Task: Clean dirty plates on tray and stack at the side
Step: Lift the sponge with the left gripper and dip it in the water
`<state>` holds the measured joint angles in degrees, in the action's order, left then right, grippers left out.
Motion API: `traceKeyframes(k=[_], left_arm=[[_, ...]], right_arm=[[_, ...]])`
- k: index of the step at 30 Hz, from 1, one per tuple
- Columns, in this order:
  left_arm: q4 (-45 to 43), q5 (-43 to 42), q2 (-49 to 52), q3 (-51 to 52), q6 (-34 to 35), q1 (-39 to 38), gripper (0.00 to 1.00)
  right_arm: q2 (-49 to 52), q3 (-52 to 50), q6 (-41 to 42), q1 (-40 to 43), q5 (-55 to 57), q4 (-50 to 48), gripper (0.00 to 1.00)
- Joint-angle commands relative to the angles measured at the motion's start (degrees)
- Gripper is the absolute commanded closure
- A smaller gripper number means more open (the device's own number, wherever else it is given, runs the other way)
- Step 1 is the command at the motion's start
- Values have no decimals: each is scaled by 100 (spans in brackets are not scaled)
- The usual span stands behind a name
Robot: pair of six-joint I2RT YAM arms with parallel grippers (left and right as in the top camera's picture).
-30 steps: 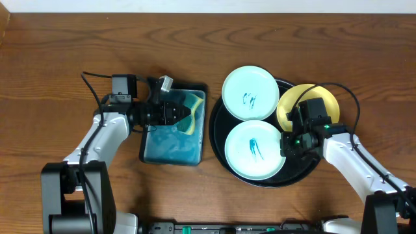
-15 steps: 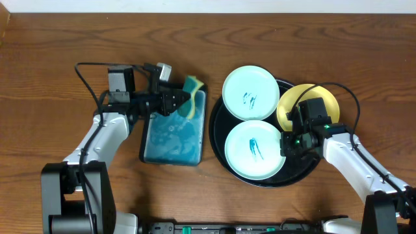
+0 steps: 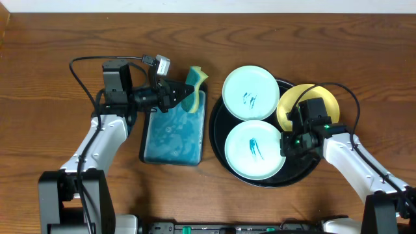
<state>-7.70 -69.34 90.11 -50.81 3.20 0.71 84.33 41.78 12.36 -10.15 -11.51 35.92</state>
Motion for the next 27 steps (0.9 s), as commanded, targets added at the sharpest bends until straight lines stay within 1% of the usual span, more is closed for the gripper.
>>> traceKeyframes(k=[1, 12, 15, 18, 22, 25, 27], left_arm=[[-13, -225, -133, -7, 57, 31, 92], [57, -212, -133, -4, 55, 31, 92], [234, 103, -133, -4, 52, 28, 92], [713, 1049, -133, -4, 52, 22, 92], [1589, 2951, -133, -4, 90, -46, 92], [2105, 4538, -133, -4, 470, -179, 92], [2345, 5375, -133, -4, 706, -299, 92]], right_arm=[[33, -35, -85, -39, 76, -15, 99], [33, -35, -85, -39, 74, -15, 99], [33, -35, -85, -39, 76, -15, 99], [33, -35, -85, -39, 76, -17, 99], [33, -35, -85, -39, 76, -20, 99], [33, -35, -83, -39, 76, -22, 99], [33, -35, -83, -39, 76, -20, 99]])
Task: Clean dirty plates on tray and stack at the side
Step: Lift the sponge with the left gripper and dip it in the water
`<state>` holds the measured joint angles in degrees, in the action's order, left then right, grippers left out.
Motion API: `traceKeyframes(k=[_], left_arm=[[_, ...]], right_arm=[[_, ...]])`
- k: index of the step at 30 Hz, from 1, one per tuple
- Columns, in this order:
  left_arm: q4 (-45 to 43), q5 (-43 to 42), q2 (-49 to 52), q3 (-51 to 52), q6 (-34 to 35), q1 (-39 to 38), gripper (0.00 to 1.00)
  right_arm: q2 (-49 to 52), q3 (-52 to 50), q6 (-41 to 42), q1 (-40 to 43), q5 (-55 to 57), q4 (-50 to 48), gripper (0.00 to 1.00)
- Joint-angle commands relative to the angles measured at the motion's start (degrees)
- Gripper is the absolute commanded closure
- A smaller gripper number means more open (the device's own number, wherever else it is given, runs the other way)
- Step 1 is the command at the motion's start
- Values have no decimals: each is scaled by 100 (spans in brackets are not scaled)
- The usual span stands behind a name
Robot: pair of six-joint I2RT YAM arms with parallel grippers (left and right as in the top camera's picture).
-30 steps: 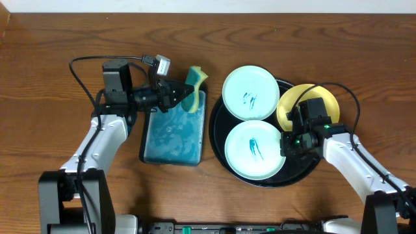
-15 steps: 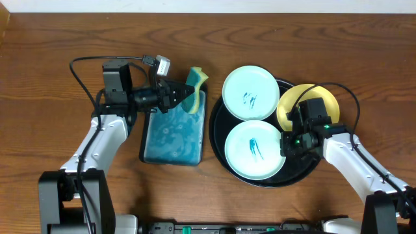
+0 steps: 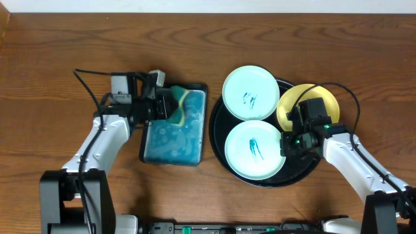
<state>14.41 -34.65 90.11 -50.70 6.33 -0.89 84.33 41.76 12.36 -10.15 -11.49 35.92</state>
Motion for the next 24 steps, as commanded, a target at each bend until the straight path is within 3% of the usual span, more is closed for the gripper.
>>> traceKeyframes(k=[1, 12, 24], left_arm=[[214, 2179, -133, -15, 431, -227, 93], [297, 3438, -87, -15, 431, -1305, 92], [334, 3471, 205, -11, 570, -2044, 92]], right_arm=[[33, -33, -85, -39, 72, -17, 99], [33, -33, -85, -39, 72, 28, 99], [33, -33, -85, -39, 74, 26, 99]])
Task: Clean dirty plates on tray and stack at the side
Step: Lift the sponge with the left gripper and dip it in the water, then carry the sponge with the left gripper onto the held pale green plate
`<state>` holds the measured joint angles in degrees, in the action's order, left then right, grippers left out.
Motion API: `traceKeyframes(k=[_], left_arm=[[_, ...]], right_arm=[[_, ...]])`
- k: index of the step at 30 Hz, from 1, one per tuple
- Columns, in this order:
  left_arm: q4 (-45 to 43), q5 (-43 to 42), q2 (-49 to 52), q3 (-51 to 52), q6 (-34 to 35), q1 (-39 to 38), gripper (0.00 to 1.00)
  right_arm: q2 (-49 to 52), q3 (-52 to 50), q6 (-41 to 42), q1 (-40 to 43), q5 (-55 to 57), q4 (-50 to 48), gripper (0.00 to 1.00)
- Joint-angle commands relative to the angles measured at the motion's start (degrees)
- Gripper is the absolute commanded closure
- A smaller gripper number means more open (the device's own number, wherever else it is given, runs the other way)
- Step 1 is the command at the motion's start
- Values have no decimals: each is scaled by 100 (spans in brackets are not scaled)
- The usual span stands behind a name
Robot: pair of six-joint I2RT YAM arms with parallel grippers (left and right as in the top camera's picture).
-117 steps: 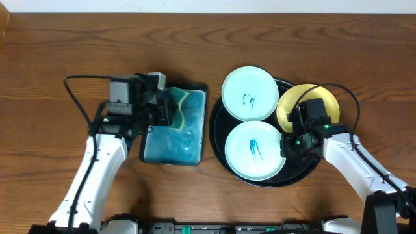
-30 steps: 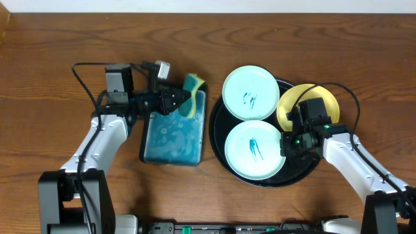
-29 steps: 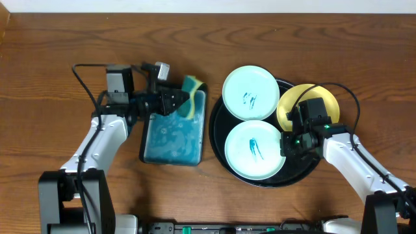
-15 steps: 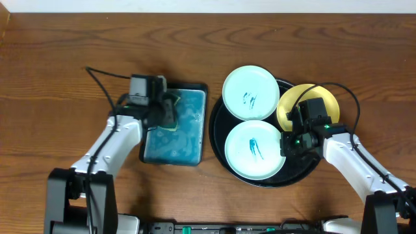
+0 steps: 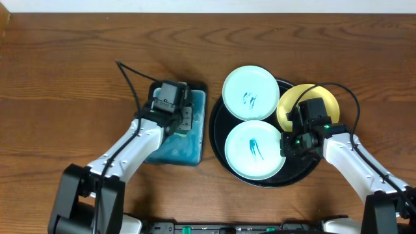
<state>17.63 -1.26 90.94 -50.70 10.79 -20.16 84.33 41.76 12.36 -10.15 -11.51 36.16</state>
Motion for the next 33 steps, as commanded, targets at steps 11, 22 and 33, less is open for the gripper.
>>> traceKeyframes(k=[11, 22, 33], left_arm=[[-68, 44, 337, -11, 437, -758, 92], [-74, 20, 280, -13, 435, -796, 92], [15, 22, -468, -20, 435, -793, 92]], right_arm=[[33, -33, -87, -39, 76, 2, 99], [33, -33, -87, -39, 83, 0, 99], [33, -33, -87, -42, 79, 0, 99]])
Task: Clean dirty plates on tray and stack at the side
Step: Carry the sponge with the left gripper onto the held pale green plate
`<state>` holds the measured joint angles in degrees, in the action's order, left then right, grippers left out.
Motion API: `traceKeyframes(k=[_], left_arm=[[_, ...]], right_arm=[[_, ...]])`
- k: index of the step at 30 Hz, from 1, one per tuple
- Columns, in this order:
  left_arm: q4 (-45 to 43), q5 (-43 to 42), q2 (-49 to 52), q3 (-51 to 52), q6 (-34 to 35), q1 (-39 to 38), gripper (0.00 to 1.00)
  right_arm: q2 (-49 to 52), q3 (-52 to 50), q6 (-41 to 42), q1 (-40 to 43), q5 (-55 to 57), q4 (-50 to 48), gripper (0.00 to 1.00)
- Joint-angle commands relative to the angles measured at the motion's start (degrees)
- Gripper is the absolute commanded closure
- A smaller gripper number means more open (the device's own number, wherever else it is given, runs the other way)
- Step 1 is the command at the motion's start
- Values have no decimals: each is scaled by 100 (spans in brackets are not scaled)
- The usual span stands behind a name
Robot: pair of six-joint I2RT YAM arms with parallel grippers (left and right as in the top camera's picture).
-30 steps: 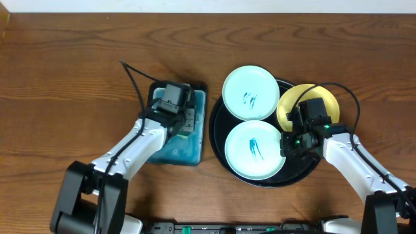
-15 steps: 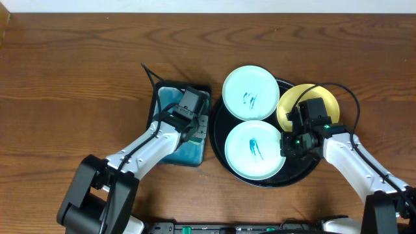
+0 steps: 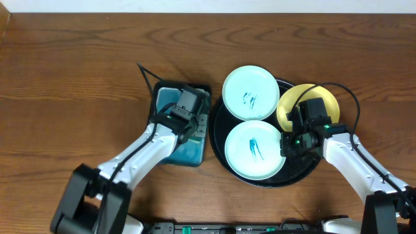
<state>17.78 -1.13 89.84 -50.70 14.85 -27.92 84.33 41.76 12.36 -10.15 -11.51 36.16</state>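
Two white plates with blue-green smears sit on the round black tray (image 3: 217,138): the far plate (image 3: 251,92) and the near plate (image 3: 253,148). A yellow plate (image 3: 311,99) lies at the tray's right, partly under my right arm. My right gripper (image 3: 285,144) sits at the near plate's right rim and looks clamped on it. My left gripper (image 3: 193,120) points down into the right side of the blue water basin (image 3: 165,101). Its fingers are hidden under the wrist, and no sponge shows.
The basin's right edge lies close to the tray's left rim. A black cable (image 3: 147,73) trails from the left arm over the table behind the basin. Bare wooden table lies to the left and along the back.
My left wrist has shifted right and slightly nearer, from the basin's middle to its right edge beside the tray. The right arm and all three plates stay put.
My left gripper first held a yellow-green sponge at the basin's far right corner. Then it lay low over the far part of the basin with the sponge. Then it pointed down over the basin's middle, the sponge hidden. Now it is at the right edge. The right gripper never moved.
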Motion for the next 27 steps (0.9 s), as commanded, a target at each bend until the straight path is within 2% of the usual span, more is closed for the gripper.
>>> traceKeyframes(k=[1, 4, 8, 11, 14, 17, 27], left_arm=[[0, 9, -463, -24, 28, -17, 92], [118, -120, -737, -120, 26, -17, 93], [997, -490, -767, -817, 7, -22, 93], [1307, -553, -741, -1235, 7, -92, 93], [1141, -894, -739, -1386, 33, -282, 92], [883, -918, -612, -1384, 387, -610, 93], [-107, -916, 686, -1384, 1296, -1770, 92]], right_arm=[[33, -33, -85, -42, 79, 0, 99], [33, -33, -87, -39, 81, -13, 99], [33, -33, -83, -42, 74, -61, 99], [33, -33, -59, -44, 31, -98, 99], [33, -33, -59, -74, -33, -129, 99], [33, -33, -57, -140, -98, -146, 99], [35, -94, 98, -195, -94, -50, 99]])
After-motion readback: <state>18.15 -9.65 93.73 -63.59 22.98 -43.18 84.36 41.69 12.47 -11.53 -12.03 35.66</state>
